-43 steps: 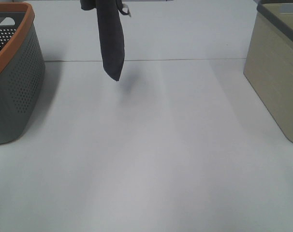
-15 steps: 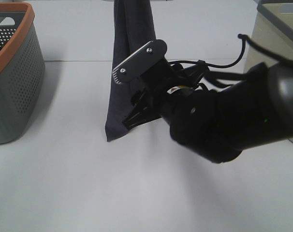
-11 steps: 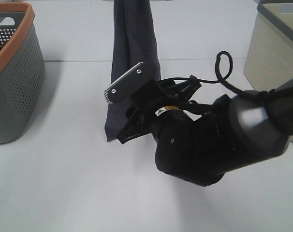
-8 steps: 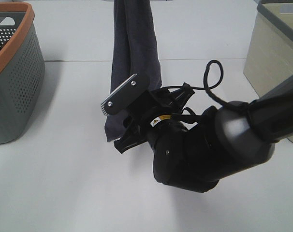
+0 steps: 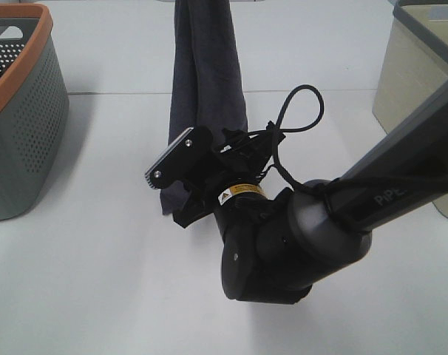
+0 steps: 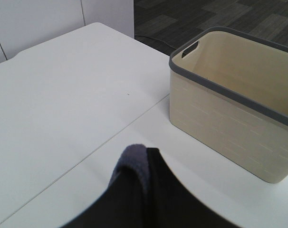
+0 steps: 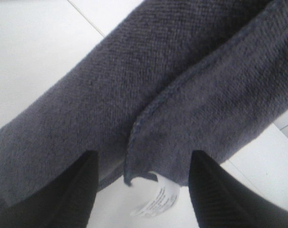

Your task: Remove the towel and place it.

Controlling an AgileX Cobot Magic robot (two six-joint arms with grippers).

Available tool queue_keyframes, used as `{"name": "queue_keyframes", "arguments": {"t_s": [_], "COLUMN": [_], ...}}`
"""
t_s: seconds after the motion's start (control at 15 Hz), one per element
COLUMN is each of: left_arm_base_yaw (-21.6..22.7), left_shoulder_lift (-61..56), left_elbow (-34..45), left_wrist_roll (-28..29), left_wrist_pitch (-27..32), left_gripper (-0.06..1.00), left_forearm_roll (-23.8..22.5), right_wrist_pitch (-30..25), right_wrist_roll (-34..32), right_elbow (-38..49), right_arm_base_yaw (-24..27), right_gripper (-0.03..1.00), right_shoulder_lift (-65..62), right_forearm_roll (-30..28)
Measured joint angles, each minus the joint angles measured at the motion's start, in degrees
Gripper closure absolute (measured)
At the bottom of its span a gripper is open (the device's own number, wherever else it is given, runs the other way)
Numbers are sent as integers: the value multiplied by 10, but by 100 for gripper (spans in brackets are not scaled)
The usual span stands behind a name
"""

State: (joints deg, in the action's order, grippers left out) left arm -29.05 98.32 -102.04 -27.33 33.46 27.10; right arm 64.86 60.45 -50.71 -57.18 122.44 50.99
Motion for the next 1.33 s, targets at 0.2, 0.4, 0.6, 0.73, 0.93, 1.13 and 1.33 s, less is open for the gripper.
{"name": "queue_keyframes", "arguments": {"t_s": [0.2,0.4,0.6,0.73,0.93,1.13,1.33], "left_arm_base_yaw": [0,0,0,0,0,0,0], "left_shoulder_lift": [0,0,0,0,0,0,0], "left_elbow": [0,0,0,0,0,0,0], "left_wrist_roll": [0,0,0,0,0,0,0], "left_wrist_pitch": [3,3,4,4,3,3,3], "left_gripper": [94,94,94,94,94,94,94], "left_forearm_roll": [8,8,8,7,3,-3,-3], "right_wrist_pitch": [11,29,33,40,40,40,40], "right_wrist_roll": [3,14,22,28,29,30,-1], "right_elbow": [-26,-33,-33,-33,-33,-33,-33], "right_arm_base_yaw": [0,18,38,38,38,26,15], "right_gripper": [41,45,51,57,60,60,60], "right_shoulder_lift": [14,16,16,16,16,16,14], "right_forearm_roll": [11,26,42,41,42,71,78]}}
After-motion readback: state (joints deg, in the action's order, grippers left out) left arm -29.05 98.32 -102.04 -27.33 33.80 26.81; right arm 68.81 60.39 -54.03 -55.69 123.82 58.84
